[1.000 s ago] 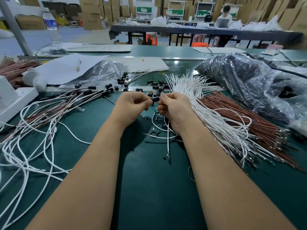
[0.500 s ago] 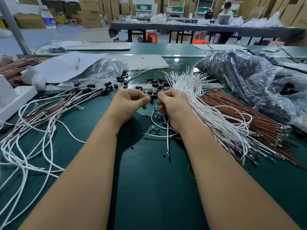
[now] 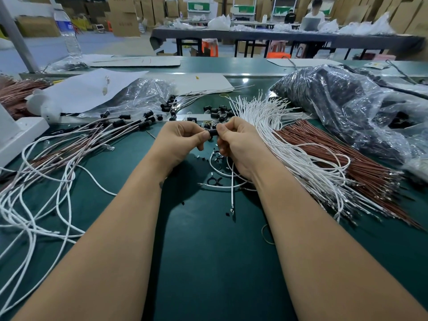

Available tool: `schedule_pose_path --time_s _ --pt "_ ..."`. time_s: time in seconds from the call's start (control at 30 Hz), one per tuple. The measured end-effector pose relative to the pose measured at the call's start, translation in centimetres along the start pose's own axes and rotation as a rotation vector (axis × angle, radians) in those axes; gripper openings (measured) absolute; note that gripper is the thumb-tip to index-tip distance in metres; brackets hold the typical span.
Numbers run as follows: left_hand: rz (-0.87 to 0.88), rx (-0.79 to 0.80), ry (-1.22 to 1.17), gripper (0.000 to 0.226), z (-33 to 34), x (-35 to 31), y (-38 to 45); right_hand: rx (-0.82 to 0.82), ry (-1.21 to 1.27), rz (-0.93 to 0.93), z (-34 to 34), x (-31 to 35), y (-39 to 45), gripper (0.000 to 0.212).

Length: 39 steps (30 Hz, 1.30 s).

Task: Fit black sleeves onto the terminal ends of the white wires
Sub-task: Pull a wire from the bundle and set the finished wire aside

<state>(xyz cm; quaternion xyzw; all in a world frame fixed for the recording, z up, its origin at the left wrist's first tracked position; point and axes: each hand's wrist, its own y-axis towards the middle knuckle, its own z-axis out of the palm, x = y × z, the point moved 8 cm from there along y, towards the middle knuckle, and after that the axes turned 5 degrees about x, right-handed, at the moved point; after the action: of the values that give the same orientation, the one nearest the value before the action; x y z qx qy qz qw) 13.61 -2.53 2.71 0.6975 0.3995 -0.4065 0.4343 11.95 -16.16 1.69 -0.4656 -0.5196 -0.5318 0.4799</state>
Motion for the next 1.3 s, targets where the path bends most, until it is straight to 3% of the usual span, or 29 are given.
schedule_pose_path --time_s 0.23,0.43,0.7,0.93,1.17,1.3 --pt "0.007 -0.051 -0.024 0.014 0.2 0.1 -0.1 -0.028 0.085 -0.036 0.3 -0.1 0.0 0.022" --pt "0.005 -0.103 -0.112 0.018 -0.1 -0.1 -0.2 -0.035 0.385 -0.030 0.9 -0.1 0.1 0.032" --pt "0.018 -0.104 -0.169 0.018 0.3 -0.4 0.0 -0.149 -0.001 -0.247 0.2 1.4 0.0 0.012" --pt "0.015 -0.087 -0.201 0.018 0.5 0.0 0.1 -0.172 -0.055 -0.305 -0.2 1.8 -0.2 0.016" --pt "0.005 -0.132 -0.174 0.020 0.8 0.0 0.2 -0.217 0.016 -0.243 -0.1 1.4 -0.1 0.016" --pt "0.010 -0.156 -0.147 0.021 0.8 -0.4 0.2 -0.259 -0.083 -0.281 -0.3 2.0 -0.2 0.019"
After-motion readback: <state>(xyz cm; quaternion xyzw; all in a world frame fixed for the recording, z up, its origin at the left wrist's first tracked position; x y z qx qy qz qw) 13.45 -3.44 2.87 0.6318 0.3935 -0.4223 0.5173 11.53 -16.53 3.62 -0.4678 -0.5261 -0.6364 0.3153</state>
